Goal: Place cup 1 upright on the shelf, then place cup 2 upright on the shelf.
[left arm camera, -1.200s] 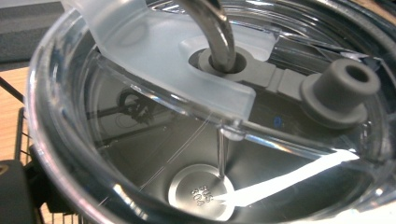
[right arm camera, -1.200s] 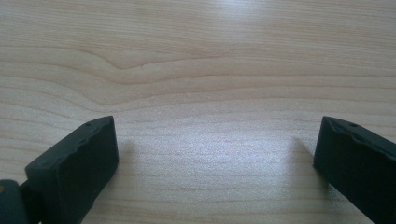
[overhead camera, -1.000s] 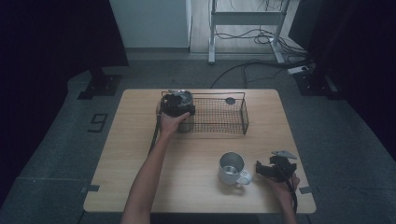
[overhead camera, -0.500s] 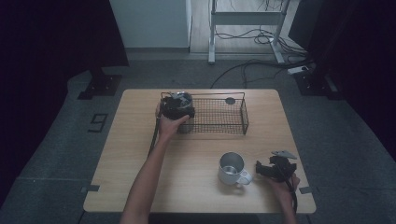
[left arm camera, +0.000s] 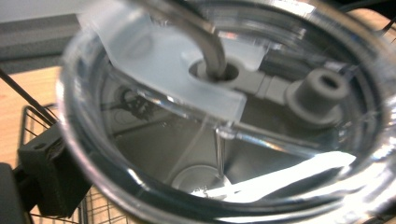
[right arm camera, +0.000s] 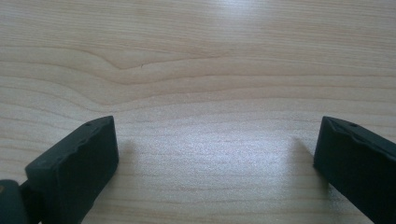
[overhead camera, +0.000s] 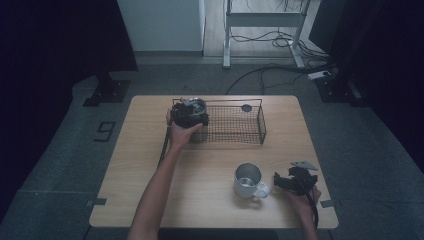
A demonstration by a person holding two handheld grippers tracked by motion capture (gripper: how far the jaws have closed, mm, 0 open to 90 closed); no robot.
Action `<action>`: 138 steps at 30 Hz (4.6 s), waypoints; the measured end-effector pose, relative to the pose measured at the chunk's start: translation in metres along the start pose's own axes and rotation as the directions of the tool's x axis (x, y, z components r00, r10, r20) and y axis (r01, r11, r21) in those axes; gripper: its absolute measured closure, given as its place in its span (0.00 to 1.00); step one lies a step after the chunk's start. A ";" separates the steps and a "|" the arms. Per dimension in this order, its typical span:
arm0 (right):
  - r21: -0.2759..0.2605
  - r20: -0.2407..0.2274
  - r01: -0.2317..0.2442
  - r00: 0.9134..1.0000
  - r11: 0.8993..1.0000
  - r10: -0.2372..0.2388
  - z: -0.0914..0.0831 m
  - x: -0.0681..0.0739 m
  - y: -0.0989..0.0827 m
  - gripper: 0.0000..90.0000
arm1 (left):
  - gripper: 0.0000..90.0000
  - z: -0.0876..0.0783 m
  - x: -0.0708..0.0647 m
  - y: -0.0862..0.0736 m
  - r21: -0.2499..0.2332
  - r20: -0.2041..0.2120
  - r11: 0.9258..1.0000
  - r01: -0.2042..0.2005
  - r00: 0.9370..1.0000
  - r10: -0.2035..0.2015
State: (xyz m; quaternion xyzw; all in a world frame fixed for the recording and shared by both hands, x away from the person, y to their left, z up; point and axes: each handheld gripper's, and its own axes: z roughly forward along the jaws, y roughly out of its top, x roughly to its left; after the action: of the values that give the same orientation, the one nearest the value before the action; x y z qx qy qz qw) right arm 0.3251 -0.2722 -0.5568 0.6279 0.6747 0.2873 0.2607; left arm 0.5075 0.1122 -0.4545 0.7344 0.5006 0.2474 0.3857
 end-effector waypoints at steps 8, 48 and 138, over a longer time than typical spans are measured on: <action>0.000 0.000 0.000 1.000 1.000 0.000 0.000 0.000 0.000 0.00 | 0.00 -0.014 0.001 0.005 -0.027 0.005 1.000 -0.003 1.000 0.003; 0.000 0.001 -0.001 1.000 1.000 0.001 0.000 0.000 0.000 0.00 | 0.00 -0.086 0.016 -0.037 -0.056 0.061 0.998 -0.030 0.998 0.033; -0.229 -0.226 -0.063 0.974 0.971 0.009 -0.093 0.028 0.028 0.13 | 0.08 -0.112 0.017 -0.180 0.099 0.139 0.995 -0.021 0.990 0.007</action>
State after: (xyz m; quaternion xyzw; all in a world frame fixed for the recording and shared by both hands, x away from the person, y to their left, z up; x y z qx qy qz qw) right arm 0.2759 -0.2489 -0.4716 0.5686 0.6494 0.4385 0.2504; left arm 0.3316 0.1998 -0.5364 0.7717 0.4792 0.1733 0.3805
